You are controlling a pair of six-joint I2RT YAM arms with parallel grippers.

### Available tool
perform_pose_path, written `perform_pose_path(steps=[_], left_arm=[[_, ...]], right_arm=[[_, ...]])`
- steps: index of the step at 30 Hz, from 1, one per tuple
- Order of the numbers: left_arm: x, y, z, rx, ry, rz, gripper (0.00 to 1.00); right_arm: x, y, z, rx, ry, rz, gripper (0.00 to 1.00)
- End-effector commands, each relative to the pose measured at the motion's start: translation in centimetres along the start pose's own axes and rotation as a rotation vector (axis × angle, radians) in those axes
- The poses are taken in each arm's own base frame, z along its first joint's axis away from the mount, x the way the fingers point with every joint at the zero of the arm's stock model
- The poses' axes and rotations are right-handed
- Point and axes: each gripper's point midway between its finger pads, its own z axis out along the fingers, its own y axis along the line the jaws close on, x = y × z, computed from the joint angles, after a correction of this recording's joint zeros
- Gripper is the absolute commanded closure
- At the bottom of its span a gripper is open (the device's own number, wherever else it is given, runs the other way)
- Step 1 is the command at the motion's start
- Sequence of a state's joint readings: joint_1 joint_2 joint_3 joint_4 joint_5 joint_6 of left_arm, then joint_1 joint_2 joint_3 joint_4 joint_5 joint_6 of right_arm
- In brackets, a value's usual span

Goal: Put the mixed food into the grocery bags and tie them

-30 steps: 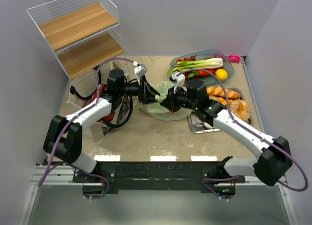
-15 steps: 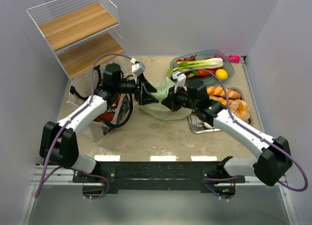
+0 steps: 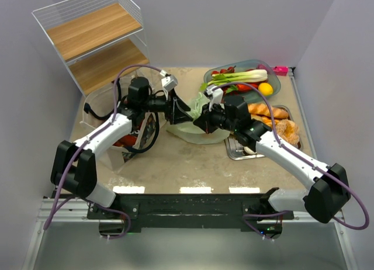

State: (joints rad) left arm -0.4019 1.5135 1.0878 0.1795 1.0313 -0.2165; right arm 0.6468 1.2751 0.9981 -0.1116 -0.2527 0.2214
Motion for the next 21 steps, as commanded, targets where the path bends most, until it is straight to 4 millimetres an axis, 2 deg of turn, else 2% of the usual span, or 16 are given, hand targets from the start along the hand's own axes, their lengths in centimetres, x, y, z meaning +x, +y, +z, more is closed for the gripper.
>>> perform_pose_path(steps=[1,5,6,8,9,10,13,14,16,17,18,19,20,21], left_arm=[[-1.0,0.0,1.1,-0.011,-0.022,0.057,0.37],[-0.8,0.3,1.3,-0.035,-0.022,0.056,0.63],[-0.7,0.4,1.3,-0.04,-0.023,0.053,0.74],[-0.7,0.3,1.2,-0.042,-0.025,0.056,0.85],[-0.8,0.4,1.1,-0.053,-0.028,0.056,0.96],[-0.8,0.3,1.0,-0.058,-0.031,0.06,1.0],[-0.9,0.1,0.5,-0.083,-0.041,0.081,1.0],[-1.0,0.1,0.4,-0.093,-0.046,0.092,1.0],[-1.1,-0.2,0.0,-0.106,-0.057,0.104,1.0],[-1.3,-0.2,0.0,-0.115,-0.064,0.115,1.0],[-1.3,-0.3,-0.1,-0.124,-0.068,0.12,1.0],[-1.4,-0.6,-0.3,-0.132,-0.072,0.133,1.0],[-1.4,-0.6,-0.1,-0.151,-0.073,0.148,1.0],[-1.4,-0.7,-0.1,-0.159,-0.074,0.162,1.0]], right_arm=[[-1.3,0.5,-0.1,-0.027,-0.045,-0.028,1.0],[-1.1,0.6,0.0,-0.035,-0.039,-0.026,1.0],[-1.0,0.6,0.0,-0.034,-0.034,-0.024,1.0],[-0.9,0.5,-0.2,-0.03,-0.029,-0.016,1.0],[-0.7,0.6,-0.4,-0.03,-0.023,-0.01,0.99],[-0.8,0.9,-0.7,-0.036,-0.024,-0.007,0.96],[-0.8,1.5,-1.8,-0.052,-0.017,0.024,0.84],[-1.2,2.0,-2.8,-0.06,-0.027,0.038,0.7],[-1.6,2.6,-3.7,-0.07,-0.04,0.054,0.62],[-2.4,3.2,-4.9,-0.082,-0.062,0.075,0.51],[-2.9,3.6,-5.4,-0.085,-0.074,0.087,0.44],[-3.0,3.7,-5.9,-0.074,-0.074,0.135,0.38],[-4.2,3.3,-6.6,-0.031,-0.108,0.163,0.3],[-4.5,3.0,-6.9,0.001,-0.115,0.204,0.28]])
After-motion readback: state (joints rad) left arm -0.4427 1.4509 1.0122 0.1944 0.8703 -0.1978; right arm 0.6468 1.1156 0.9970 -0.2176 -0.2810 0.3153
